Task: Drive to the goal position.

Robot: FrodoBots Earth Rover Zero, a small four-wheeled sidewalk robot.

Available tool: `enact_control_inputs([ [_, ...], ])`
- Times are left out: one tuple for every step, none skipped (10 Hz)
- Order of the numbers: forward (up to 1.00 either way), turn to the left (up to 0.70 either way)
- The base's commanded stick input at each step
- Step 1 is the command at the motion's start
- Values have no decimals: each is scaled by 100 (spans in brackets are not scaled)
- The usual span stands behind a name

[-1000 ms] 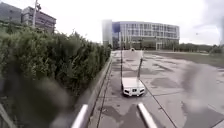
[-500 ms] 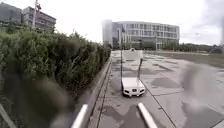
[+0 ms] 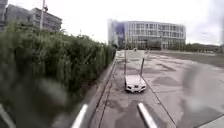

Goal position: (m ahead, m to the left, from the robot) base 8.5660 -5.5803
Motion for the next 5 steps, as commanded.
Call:
enact_control_inputs([
  [-70, -27],
  [-70, -27],
  [-70, -27],
  [-70, -27],
  [-51, -32],
])
